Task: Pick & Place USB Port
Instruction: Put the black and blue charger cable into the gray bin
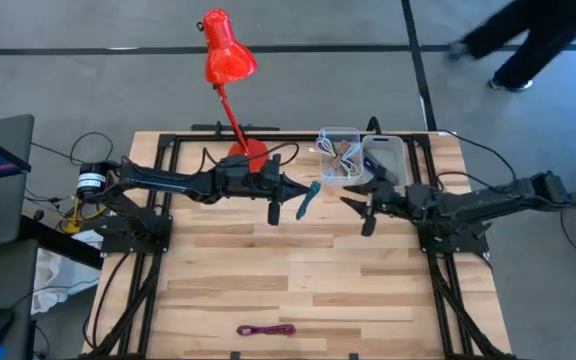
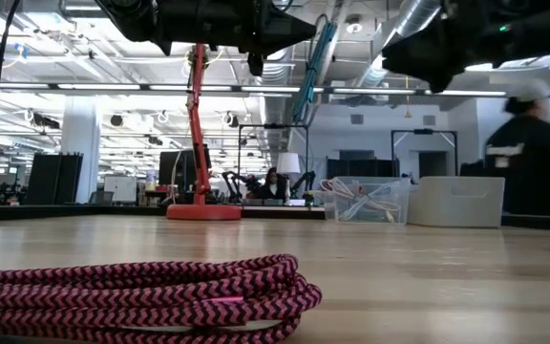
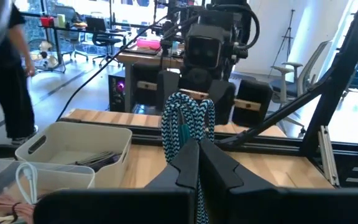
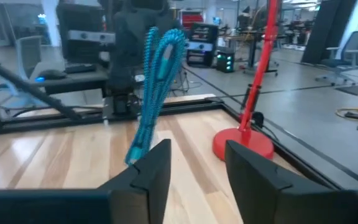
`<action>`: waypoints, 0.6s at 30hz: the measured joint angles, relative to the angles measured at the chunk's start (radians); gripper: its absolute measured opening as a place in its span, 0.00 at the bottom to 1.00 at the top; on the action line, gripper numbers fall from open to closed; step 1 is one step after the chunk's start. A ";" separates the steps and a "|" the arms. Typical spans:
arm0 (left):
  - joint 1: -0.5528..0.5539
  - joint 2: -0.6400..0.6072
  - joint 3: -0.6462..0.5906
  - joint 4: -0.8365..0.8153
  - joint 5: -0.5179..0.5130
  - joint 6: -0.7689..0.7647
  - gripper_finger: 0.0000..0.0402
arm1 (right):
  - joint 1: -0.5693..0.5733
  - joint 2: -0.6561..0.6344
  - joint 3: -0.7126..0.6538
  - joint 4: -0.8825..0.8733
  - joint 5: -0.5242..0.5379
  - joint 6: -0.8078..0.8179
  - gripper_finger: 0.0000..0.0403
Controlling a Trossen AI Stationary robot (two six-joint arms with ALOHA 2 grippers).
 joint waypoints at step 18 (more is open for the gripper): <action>0.013 0.000 0.000 0.010 -0.001 0.007 0.01 | -0.138 0.461 0.087 0.438 -0.261 0.066 0.37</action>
